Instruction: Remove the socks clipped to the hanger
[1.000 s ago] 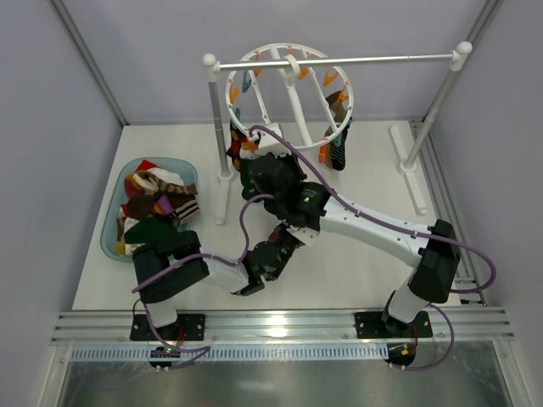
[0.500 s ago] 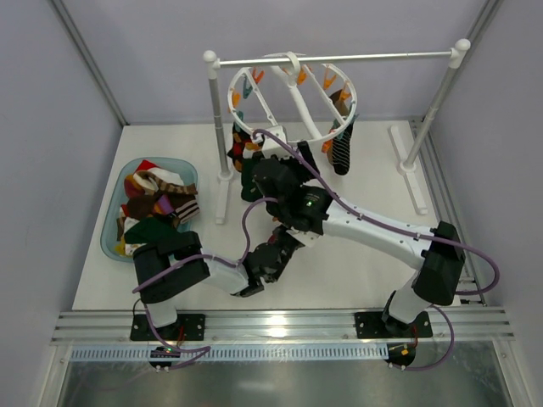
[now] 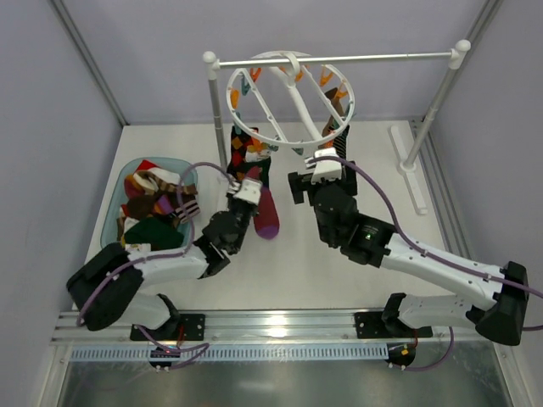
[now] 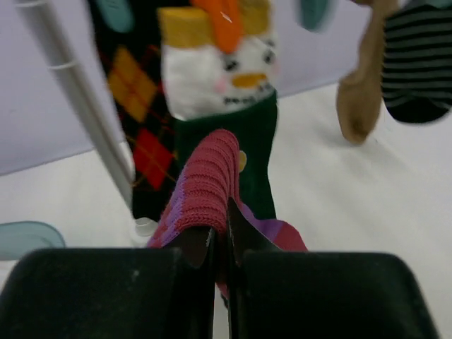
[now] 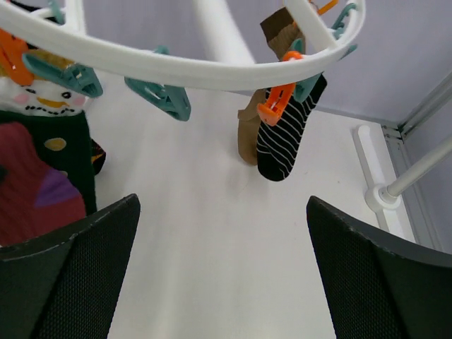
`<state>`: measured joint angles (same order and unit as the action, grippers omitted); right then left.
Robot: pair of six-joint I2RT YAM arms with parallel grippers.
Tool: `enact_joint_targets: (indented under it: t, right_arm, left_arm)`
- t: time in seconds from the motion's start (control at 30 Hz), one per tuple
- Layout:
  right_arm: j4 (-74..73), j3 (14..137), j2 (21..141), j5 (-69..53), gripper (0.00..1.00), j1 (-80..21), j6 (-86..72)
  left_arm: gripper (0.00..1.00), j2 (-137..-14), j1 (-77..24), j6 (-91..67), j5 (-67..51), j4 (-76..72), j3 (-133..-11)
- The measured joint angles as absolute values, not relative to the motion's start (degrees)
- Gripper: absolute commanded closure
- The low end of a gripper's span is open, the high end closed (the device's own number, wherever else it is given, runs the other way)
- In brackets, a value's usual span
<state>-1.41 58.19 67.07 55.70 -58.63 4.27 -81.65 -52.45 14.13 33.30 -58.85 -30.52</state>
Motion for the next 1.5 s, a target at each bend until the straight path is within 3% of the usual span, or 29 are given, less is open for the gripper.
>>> enact_joint_targets:
  t: [0.3,0.6,1.1,1.5]
  right_arm:
    - [1.5,52.6,59.4,47.8,0.0,-49.0,2.2]
    - [1.1,50.7,57.6,42.9,0.0,-46.6,1.1]
    - [1.2,49.9,56.2,41.1,0.0,-45.6,0.9]
    - [1.2,49.8,56.3,41.1,0.0,-45.3,0.9]
  left_arm:
    - [1.0,-54.5,-39.8,-7.5,36.8,-33.1,-31.9]
    - [1.0,-46.5,-27.1,-16.5,40.4,-21.1,-29.8]
    - [1.0,-40.1,-19.5,-20.6,50.4,-28.9,-20.4]
    - [1.0,-42.9,-19.4,-17.3,58.8,-48.9,-14.0]
